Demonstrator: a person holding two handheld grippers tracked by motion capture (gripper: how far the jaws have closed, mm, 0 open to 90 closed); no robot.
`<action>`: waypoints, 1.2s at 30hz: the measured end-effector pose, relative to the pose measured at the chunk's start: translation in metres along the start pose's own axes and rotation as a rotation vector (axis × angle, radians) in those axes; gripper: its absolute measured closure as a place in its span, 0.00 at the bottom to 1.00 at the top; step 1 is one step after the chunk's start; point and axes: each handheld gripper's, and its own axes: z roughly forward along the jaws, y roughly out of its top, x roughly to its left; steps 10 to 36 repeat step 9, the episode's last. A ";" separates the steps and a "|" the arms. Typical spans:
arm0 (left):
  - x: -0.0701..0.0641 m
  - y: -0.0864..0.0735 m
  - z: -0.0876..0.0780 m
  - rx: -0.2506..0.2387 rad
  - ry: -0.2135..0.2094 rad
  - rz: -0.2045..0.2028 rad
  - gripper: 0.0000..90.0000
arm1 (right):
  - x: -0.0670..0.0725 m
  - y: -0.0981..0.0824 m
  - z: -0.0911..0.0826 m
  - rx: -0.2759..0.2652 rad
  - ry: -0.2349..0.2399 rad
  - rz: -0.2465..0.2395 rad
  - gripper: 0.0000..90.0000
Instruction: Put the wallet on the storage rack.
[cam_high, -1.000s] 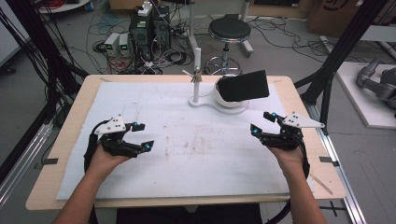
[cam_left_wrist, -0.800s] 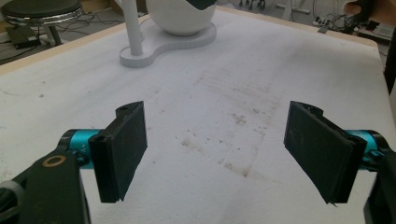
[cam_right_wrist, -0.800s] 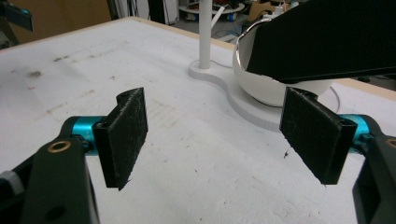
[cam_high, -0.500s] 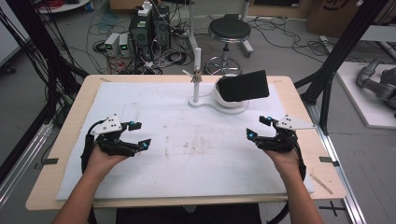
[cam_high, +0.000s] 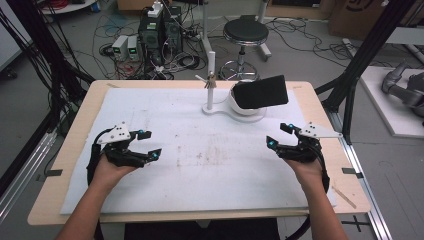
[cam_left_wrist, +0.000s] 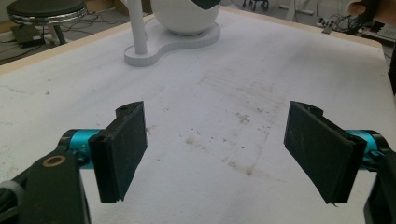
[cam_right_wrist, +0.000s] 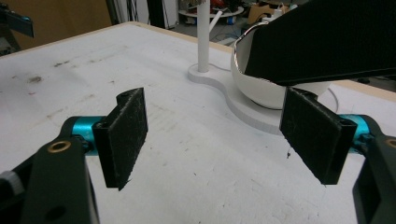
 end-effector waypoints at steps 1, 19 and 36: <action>0.000 0.000 0.000 0.000 -0.002 0.000 0.24 | 0.000 0.000 0.000 0.002 0.001 -0.001 0.27; 0.000 0.000 0.001 0.003 -0.001 0.000 0.24 | 0.001 0.000 0.002 0.008 0.002 -0.003 0.27; 0.000 0.000 0.001 0.003 -0.001 0.000 0.24 | 0.001 0.000 0.002 0.008 0.002 -0.003 0.27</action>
